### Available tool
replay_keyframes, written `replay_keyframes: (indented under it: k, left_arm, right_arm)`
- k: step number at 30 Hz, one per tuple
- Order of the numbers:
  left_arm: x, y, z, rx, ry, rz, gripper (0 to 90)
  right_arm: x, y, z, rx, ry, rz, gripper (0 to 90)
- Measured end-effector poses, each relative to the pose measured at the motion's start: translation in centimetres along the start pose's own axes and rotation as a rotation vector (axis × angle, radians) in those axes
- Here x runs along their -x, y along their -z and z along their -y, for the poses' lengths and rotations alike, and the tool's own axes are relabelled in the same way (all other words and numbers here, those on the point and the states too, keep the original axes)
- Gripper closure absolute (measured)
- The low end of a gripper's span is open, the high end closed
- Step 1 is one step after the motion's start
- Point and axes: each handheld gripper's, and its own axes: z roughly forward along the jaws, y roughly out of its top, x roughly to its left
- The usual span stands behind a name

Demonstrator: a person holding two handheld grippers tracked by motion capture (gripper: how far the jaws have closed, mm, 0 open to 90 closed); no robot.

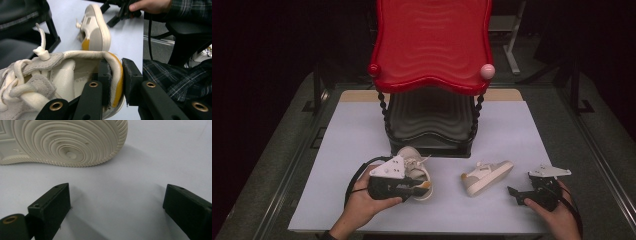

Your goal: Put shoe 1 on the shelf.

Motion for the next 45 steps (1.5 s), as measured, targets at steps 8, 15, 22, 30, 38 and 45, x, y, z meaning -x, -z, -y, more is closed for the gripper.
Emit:
replay_keyframes:
  k: [8,15,22,30,38,45]
  left_arm:
    - [-1.1,0.7,-2.7,0.013,-0.060,-0.038,77.8]
    - [-3.6,0.7,-4.6,0.012,-0.103,-0.080,77.8]
    - [-6.7,0.1,-5.9,-0.006,-0.132,-0.126,77.7]
    - [-9.9,-1.0,-6.6,-0.017,-0.166,-0.190,77.7]
    - [-12.2,-1.8,-6.4,-0.001,-0.138,-0.238,77.8]
    - [-12.4,-2.2,-6.4,-0.022,-0.141,-0.255,77.7]
  right_arm:
    - [0.0,0.0,0.0,0.000,0.000,0.000,6.6]
    - [0.0,0.0,0.0,0.000,0.000,0.000,6.6]
    - [0.0,0.0,0.0,0.000,0.000,0.000,6.6]
    - [0.0,0.0,0.0,0.002,0.000,0.002,6.6]
    - [0.0,0.0,0.0,0.000,-0.001,-0.001,6.6]
    - [0.0,0.0,0.0,0.001,-0.001,0.000,6.6]
